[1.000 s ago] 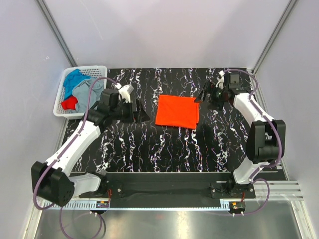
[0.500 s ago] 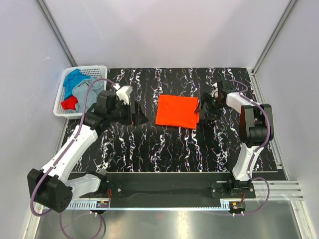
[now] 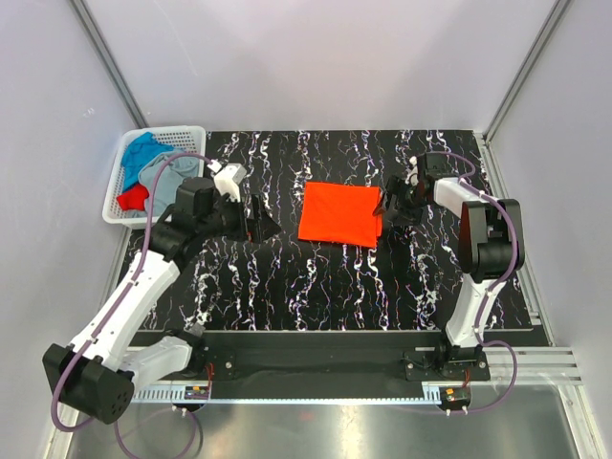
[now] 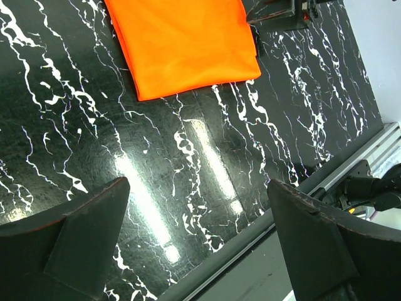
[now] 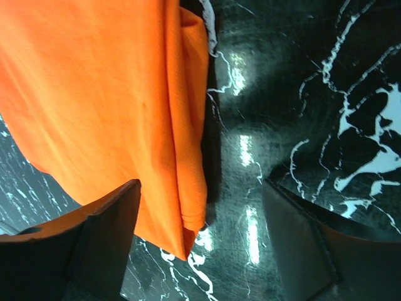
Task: Fold and stack the t-shirts
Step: Neatly place the folded tshirt to the corner
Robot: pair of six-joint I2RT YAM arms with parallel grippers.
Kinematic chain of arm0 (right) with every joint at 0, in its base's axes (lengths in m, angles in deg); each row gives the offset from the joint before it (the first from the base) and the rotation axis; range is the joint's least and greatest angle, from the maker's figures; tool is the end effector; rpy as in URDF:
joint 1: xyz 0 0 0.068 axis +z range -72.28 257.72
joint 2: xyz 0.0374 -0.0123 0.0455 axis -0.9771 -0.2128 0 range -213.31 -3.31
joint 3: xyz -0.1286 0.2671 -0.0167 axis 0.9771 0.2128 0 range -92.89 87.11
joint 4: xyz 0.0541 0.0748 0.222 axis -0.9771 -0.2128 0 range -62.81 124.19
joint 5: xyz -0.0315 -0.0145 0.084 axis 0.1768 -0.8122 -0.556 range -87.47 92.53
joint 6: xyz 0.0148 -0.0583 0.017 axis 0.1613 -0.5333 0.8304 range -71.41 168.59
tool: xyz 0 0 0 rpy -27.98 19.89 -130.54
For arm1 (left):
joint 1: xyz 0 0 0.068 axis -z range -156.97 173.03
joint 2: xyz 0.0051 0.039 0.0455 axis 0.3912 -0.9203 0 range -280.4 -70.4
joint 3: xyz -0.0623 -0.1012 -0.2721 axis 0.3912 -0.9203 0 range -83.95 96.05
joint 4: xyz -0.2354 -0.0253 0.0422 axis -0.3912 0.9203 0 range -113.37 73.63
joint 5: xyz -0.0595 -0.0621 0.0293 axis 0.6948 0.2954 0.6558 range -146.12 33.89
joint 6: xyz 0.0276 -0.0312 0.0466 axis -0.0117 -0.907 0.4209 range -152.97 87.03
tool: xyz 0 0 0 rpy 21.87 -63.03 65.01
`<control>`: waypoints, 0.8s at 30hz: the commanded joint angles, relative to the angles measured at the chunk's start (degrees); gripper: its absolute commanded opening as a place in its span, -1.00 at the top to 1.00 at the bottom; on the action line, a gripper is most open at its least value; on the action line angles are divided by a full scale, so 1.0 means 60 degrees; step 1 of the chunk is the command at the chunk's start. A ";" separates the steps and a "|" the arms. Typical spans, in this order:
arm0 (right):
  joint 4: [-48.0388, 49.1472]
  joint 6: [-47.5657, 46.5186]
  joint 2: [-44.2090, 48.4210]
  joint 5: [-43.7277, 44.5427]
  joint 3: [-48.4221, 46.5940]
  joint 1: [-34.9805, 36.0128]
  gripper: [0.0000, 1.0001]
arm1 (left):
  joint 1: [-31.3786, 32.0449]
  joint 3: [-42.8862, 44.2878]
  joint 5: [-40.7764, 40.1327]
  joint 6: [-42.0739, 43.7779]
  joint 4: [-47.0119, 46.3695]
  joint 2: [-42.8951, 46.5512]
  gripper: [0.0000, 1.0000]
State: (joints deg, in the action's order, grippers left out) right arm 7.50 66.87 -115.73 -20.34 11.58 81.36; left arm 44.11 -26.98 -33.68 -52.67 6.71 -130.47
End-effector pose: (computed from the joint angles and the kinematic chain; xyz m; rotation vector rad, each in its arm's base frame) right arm 0.3944 0.0437 0.1894 0.2161 2.6862 0.6546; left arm 0.1801 -0.0888 0.3471 0.2631 2.2024 -0.8255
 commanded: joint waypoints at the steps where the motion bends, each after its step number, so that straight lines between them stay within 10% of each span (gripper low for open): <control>1: 0.0625 0.0087 -0.0042 -0.0421 0.0020 0.0067 -0.66 | -0.0115 -0.0003 -0.0034 -0.0012 -0.0370 0.0066 -0.97; 24: 0.0525 -0.1055 -0.1331 -0.0565 -0.1385 -0.0195 0.81 | -0.0203 -0.0208 -0.0077 -0.0070 -0.0400 0.0022 -0.98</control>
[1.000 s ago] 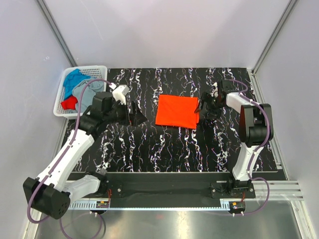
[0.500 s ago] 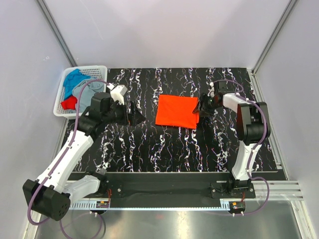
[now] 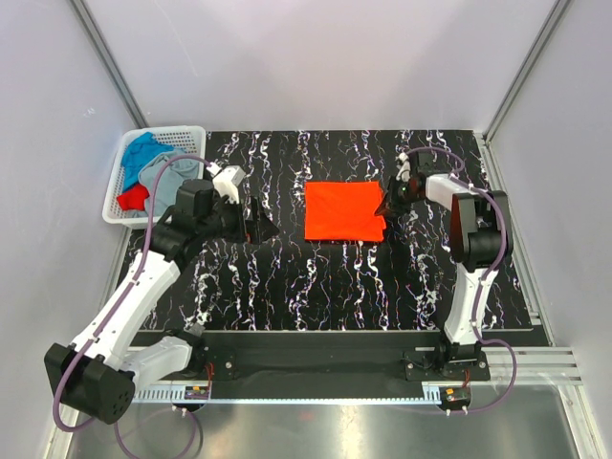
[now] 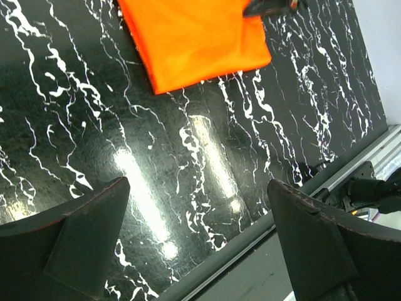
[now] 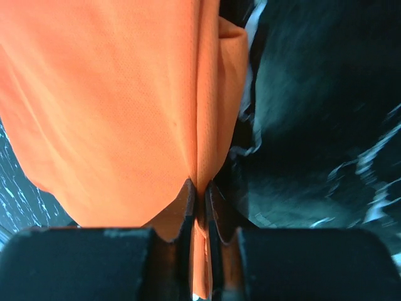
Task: Fold and stack the t-shirts
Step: Neatly place the folded tshirt to the corner
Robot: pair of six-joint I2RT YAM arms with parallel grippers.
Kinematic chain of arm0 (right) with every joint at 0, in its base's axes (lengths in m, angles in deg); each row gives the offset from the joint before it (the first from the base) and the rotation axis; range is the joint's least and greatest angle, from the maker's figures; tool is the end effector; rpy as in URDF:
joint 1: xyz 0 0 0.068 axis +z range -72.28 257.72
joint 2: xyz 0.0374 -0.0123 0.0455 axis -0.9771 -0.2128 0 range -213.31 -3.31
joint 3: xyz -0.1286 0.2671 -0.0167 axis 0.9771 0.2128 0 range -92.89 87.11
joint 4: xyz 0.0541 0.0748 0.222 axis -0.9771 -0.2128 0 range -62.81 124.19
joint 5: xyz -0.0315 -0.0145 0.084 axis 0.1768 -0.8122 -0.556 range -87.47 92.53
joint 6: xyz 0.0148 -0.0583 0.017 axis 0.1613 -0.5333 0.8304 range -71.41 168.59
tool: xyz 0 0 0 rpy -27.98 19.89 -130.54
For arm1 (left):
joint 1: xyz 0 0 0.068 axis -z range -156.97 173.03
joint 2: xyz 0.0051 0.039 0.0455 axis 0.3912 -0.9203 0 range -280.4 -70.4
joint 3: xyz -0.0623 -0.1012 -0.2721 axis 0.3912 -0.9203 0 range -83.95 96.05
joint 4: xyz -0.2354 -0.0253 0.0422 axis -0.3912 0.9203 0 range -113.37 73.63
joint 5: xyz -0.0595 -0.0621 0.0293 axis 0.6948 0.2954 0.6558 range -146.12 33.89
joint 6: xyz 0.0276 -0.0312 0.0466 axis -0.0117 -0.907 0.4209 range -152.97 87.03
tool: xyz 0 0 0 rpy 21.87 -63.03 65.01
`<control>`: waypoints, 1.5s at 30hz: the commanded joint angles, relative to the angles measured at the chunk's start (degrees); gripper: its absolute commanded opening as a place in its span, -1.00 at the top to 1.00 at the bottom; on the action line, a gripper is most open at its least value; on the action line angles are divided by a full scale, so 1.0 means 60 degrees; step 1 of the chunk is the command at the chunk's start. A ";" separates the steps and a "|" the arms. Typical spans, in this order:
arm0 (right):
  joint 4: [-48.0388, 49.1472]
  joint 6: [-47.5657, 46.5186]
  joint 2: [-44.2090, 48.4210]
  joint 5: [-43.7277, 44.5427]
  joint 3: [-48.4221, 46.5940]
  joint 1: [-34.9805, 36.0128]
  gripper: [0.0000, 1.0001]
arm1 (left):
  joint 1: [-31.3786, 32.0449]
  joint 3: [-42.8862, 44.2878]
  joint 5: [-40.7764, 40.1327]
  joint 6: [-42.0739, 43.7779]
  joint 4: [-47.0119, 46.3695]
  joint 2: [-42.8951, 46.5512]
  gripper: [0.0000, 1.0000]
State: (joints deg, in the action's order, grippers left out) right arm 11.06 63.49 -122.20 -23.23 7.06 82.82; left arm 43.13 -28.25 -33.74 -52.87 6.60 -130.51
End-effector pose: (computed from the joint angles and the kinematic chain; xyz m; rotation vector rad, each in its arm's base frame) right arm 0.4217 0.0584 0.1704 0.0756 2.6545 0.7118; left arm 0.1814 -0.0856 0.3400 0.2359 2.2243 -0.8148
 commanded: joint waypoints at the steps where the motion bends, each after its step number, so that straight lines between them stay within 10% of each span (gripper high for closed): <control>1: -0.0128 -0.0635 -0.0471 -0.0188 -0.0763 -0.0542 0.82 | -0.0039 0.0018 -0.0052 -0.0038 -0.0382 0.0015 -0.97; 28: -0.3864 -0.3697 -0.5452 0.2402 -1.0560 -0.3135 1.00 | -0.0025 -0.0026 -0.0007 -0.0009 -0.0441 -0.0717 -0.97; 45: -0.2488 -0.6084 -0.6332 0.2945 -1.2000 -0.3971 1.00 | -0.0039 0.0033 -0.0052 -0.0184 -0.0558 -0.1143 -0.97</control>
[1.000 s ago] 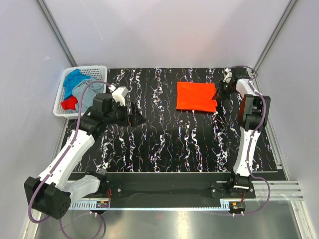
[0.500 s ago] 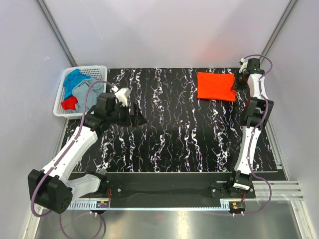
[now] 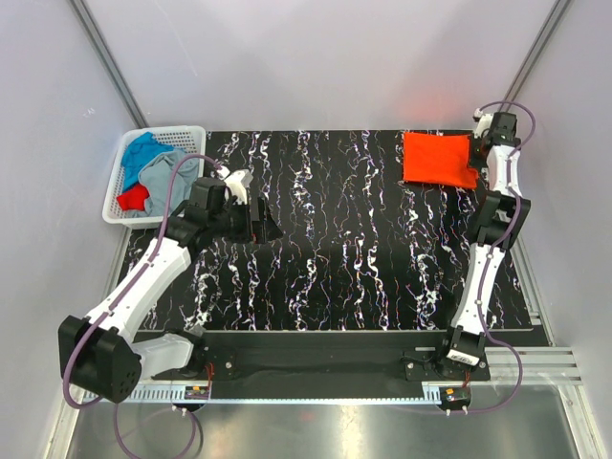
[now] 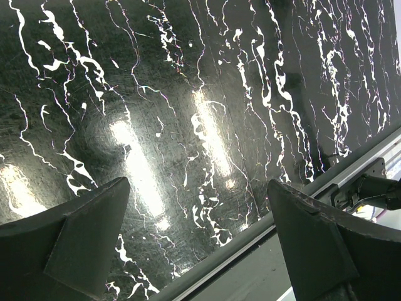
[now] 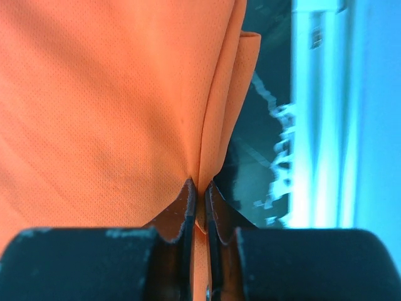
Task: Fold and stack the t-shirts
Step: Neatly place the folded tshirt to the corner
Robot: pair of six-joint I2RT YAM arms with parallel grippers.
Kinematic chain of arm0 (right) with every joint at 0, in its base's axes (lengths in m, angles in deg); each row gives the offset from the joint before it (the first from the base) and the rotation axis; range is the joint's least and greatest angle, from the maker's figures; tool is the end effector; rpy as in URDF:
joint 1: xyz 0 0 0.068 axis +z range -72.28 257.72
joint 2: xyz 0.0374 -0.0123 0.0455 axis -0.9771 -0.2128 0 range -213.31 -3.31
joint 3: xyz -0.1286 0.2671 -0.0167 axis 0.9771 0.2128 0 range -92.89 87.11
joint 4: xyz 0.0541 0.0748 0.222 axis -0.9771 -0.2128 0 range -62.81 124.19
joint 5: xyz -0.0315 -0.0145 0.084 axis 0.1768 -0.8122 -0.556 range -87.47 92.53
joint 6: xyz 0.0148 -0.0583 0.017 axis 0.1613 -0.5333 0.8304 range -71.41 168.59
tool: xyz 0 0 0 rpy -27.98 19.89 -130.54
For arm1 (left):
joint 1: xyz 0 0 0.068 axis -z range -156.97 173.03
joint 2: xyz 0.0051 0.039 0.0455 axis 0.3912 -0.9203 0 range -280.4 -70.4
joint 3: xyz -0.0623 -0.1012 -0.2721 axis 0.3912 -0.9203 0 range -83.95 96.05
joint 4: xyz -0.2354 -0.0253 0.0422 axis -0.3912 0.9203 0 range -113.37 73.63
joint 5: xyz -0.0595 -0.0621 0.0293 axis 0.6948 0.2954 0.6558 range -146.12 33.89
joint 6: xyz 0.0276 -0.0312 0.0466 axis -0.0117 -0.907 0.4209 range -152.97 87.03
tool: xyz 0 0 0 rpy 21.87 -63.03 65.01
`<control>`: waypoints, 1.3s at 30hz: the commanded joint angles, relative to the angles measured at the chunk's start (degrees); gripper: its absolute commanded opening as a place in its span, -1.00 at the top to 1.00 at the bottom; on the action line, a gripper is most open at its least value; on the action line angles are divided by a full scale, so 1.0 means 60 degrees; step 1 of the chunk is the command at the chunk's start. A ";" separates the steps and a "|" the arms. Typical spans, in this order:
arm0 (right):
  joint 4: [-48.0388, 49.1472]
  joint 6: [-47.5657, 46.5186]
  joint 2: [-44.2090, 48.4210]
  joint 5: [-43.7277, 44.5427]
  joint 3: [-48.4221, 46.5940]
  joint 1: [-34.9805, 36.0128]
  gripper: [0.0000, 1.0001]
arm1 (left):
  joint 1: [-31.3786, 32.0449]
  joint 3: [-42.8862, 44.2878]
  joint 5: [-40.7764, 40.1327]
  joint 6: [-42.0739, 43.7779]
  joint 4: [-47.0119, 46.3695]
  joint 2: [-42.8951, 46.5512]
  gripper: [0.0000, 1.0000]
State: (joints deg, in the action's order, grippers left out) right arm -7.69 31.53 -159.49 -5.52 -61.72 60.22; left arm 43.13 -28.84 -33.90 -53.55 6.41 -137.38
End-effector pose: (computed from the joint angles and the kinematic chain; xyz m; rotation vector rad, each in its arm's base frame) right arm 0.5662 -0.1715 0.1694 -0.0541 2.4209 -0.1046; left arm 0.2054 -0.0942 0.3139 0.1979 2.3587 -0.8019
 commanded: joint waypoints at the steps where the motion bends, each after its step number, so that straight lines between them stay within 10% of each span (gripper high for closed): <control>1: 0.0871 -0.0905 -0.0147 0.0096 -0.0565 -0.0204 1.00 | -0.0039 0.0131 -0.0012 -0.0057 -0.0510 -0.0013 -0.97; 19: 0.2118 -0.2357 -0.0323 0.0302 -0.0434 -0.0219 0.91 | -0.0039 -0.0015 0.0428 -0.0276 -0.0979 -0.0467 -0.96; 24: 0.2820 -0.1860 0.0378 0.1005 0.0239 -0.0219 -0.16 | -0.0039 0.0014 0.0472 -0.0291 -0.1023 -0.0351 -0.97; 29: 0.3583 -0.0910 0.1697 0.1545 0.1484 -0.0219 -0.53 | -0.0039 0.0086 0.0399 -0.0189 -0.1140 0.0044 -0.96; 31: 0.3249 -0.0368 0.2297 0.2100 0.1675 -0.0190 -0.99 | -0.0054 0.0306 0.0268 -0.0217 -0.1300 0.0250 -0.97; 39: 0.0338 0.3748 0.6524 0.2924 0.4352 0.0263 -0.99 | -0.0054 -0.0189 -0.0318 -0.1155 -0.4459 0.1918 -0.97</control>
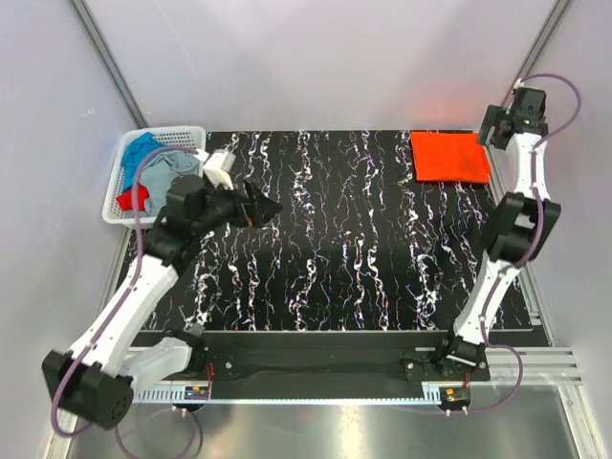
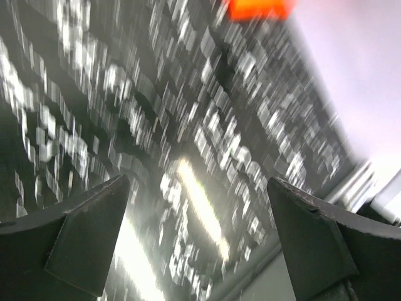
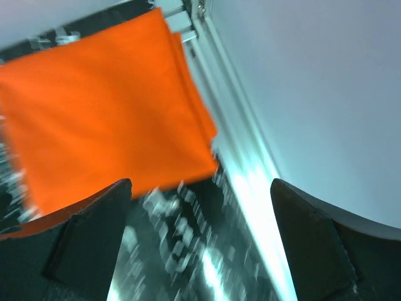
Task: Fold and stack the t-shirts
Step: Reset both grippers
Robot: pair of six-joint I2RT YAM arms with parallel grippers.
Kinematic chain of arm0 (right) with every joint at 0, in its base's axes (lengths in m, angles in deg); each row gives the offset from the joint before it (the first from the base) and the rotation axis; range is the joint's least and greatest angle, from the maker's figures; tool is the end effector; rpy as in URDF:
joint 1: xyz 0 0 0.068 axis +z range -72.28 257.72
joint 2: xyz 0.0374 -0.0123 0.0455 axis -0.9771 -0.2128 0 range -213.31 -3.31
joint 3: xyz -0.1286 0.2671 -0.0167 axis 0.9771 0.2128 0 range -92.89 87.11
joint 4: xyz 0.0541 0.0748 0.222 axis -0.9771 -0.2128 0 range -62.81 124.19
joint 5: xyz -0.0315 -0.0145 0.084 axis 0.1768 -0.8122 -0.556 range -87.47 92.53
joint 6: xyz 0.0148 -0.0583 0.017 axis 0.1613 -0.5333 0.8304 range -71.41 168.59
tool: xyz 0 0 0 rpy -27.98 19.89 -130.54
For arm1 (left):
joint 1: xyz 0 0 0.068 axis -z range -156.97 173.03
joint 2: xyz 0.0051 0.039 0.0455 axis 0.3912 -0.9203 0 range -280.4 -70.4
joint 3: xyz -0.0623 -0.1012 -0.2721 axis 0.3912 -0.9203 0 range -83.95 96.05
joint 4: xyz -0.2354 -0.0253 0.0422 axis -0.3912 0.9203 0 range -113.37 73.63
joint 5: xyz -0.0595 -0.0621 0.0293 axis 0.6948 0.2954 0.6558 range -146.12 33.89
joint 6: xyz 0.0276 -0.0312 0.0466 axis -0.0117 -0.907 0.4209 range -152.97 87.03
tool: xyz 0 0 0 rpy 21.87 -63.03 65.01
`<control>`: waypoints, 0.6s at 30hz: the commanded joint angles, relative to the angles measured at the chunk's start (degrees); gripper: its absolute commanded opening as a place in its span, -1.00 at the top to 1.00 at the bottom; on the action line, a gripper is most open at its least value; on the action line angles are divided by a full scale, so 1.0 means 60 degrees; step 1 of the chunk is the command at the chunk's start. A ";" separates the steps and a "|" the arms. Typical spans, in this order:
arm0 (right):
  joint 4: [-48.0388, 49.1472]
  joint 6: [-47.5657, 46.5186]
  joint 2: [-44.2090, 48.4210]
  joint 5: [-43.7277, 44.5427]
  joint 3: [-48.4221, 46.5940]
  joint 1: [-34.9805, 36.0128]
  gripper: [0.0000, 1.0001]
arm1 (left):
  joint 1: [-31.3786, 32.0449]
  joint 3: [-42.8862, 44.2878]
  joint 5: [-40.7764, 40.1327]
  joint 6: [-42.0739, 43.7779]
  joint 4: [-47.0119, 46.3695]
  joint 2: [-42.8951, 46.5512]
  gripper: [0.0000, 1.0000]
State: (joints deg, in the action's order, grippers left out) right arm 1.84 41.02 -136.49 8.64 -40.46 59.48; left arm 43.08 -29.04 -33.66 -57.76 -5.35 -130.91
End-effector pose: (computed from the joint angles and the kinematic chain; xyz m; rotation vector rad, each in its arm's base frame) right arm 0.5117 -0.1739 0.2874 0.2678 2.2379 -0.3629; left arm 0.1940 -0.0901 0.3557 0.1806 2.0534 -0.8850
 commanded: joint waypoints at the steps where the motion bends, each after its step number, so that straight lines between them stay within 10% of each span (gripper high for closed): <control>1: -0.1620 0.2460 0.3092 0.0593 0.0957 0.0461 -0.99 | -0.0061 -0.0158 -0.0388 -0.0510 -0.2665 0.0929 -0.97; 10: -0.2533 0.5611 0.7326 -0.4158 0.4587 0.1413 -0.99 | -0.0105 0.2784 0.0037 0.0397 0.0873 0.0081 -0.97; 18: -0.2065 0.5451 1.0637 -0.5879 0.8351 0.1868 -0.99 | -0.0134 0.2365 -0.0142 0.0910 0.1803 0.0928 -0.97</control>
State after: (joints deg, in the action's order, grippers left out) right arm -12.07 71.68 -78.88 -18.70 4.74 70.56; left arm 42.62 -13.67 -34.73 -54.29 2.91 -128.28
